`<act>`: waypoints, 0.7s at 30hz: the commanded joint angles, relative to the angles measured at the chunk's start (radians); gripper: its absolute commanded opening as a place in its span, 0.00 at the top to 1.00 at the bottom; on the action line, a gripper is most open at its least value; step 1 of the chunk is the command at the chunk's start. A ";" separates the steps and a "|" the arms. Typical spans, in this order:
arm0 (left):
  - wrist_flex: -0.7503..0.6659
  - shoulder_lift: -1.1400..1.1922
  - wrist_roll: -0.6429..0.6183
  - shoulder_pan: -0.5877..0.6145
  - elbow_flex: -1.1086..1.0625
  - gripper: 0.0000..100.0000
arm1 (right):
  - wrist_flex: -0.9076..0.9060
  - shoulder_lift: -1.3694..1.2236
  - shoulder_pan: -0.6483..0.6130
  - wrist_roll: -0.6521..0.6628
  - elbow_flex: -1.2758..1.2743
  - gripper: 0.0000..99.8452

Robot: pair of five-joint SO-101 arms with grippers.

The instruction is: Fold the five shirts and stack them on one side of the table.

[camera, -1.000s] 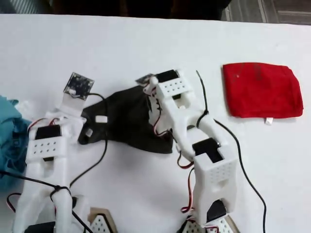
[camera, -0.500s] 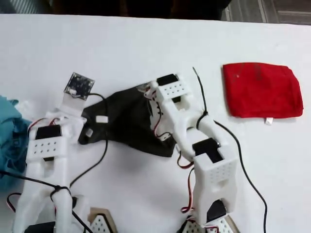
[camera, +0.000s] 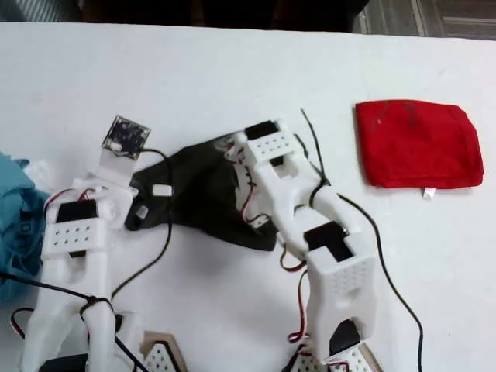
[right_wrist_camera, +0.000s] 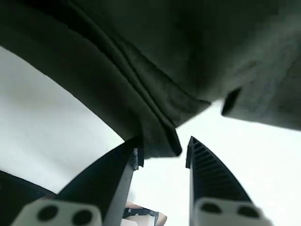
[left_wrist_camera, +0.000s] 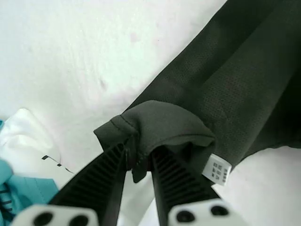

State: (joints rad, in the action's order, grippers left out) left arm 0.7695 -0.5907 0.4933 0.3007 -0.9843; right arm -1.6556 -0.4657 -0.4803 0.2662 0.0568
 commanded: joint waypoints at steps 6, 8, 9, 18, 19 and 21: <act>-0.012 0.000 -0.002 -0.008 0.007 0.97 | 0.025 -0.068 -0.025 0.002 0.008 0.85; -0.012 0.000 -0.002 -0.008 0.007 0.97 | 0.024 -0.068 -0.025 0.002 0.008 0.87; -0.012 0.000 -0.002 -0.008 0.007 0.97 | 0.024 -0.067 -0.025 0.002 0.008 0.88; -0.012 0.000 -0.002 -0.008 0.007 0.97 | 0.019 0.042 0.041 0.002 0.008 0.98; -0.012 0.000 -0.002 -0.008 0.007 0.97 | 0.012 0.062 0.054 0.002 0.008 0.98; -0.012 0.000 -0.002 -0.008 0.005 0.97 | -0.001 0.102 0.082 0.003 0.008 0.98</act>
State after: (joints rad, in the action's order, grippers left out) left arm 0.7695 -0.5907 0.4933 0.3007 -0.9843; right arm -1.6356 -0.4703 -0.4419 0.2662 0.0568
